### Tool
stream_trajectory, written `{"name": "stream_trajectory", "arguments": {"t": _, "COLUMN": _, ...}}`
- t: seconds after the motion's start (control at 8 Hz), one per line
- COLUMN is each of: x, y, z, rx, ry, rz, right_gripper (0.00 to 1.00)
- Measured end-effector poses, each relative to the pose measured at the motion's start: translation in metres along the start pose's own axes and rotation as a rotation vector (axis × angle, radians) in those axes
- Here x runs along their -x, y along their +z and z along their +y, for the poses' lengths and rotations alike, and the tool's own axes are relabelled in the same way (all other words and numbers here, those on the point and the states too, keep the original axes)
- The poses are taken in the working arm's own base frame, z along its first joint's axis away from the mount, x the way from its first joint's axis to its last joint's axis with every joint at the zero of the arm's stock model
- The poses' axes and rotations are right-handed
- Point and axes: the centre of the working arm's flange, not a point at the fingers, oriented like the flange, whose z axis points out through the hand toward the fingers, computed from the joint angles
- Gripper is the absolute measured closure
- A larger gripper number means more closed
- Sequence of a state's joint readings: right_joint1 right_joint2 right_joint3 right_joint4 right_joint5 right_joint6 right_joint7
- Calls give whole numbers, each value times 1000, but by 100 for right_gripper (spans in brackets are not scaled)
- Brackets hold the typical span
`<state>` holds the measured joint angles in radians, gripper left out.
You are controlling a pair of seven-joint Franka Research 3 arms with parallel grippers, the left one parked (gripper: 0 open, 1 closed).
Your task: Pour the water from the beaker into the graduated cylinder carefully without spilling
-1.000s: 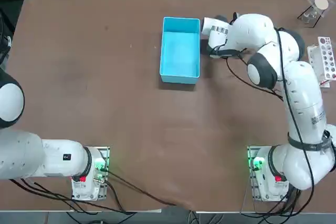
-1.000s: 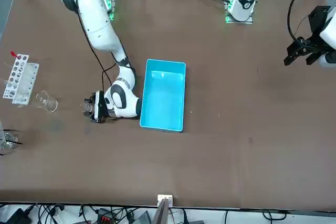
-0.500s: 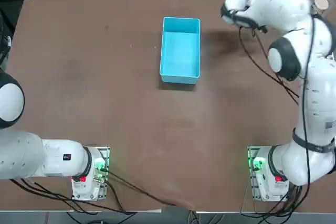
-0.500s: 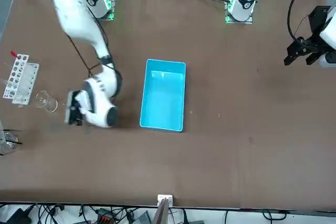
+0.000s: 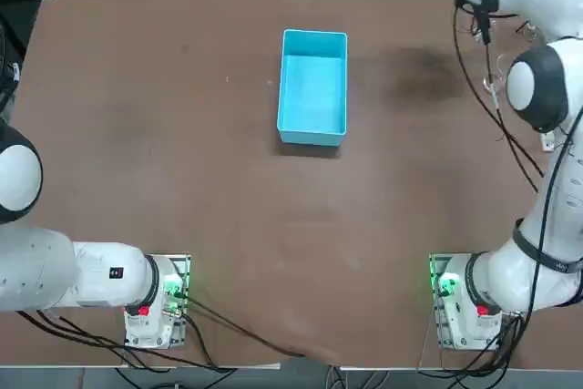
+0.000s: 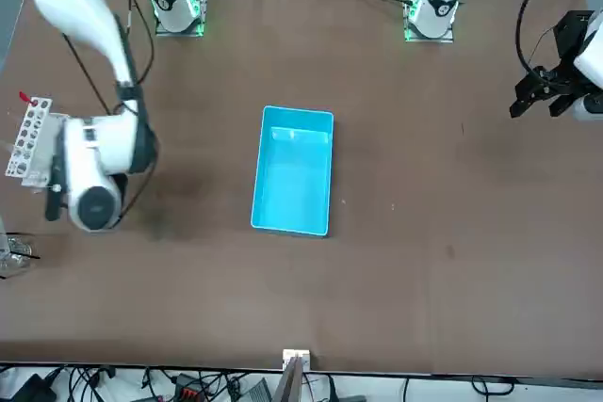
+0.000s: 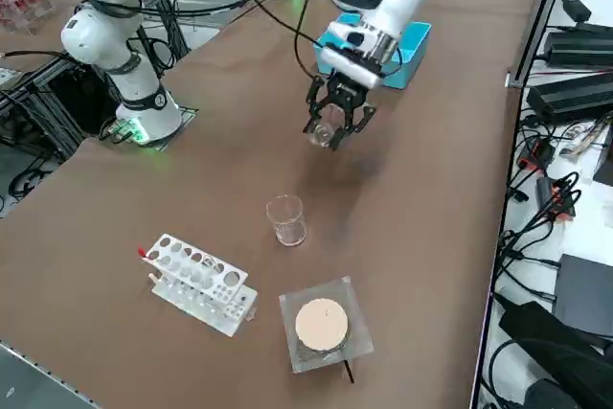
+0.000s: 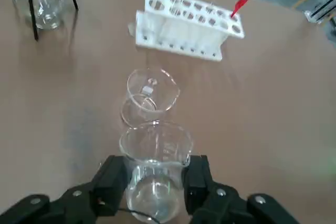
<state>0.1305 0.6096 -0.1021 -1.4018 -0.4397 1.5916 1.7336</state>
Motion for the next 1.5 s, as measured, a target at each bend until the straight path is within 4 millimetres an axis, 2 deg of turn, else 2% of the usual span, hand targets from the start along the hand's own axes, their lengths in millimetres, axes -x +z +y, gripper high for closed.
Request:
{"name": "stream_trajectory", "arguments": {"t": 0.25, "x": -61, "y": 22, "z": -3, "rx": -20, "ry": -30, "rz": -144, "right_gripper": 40}}
{"name": "stream_trajectory", "arguments": {"t": 0.38, "x": -76, "y": 32, "z": -3, "rx": -27, "ry": -37, "rz": -172, "right_gripper": 40}}
{"name": "stream_trajectory", "arguments": {"t": 0.62, "x": -79, "y": 52, "z": -3, "rx": -31, "ry": -45, "rz": -189, "right_gripper": 40}}
{"name": "stream_trajectory", "arguments": {"t": 0.88, "x": -80, "y": 67, "z": 5, "rx": -62, "ry": -60, "rz": -254, "right_gripper": 40}}
{"name": "stream_trajectory", "arguments": {"t": 1.0, "x": -87, "y": 69, "z": 11, "rx": -79, "ry": -77, "rz": -333, "right_gripper": 40}}
{"name": "stream_trajectory", "arguments": {"t": 1.25, "x": -113, "y": 77, "z": 19, "rx": -111, "ry": -122, "rz": -452, "right_gripper": 40}}
{"name": "stream_trajectory", "arguments": {"t": 1.5, "x": -132, "y": 95, "z": 23, "rx": -132, "ry": -156, "rz": -546, "right_gripper": 40}}
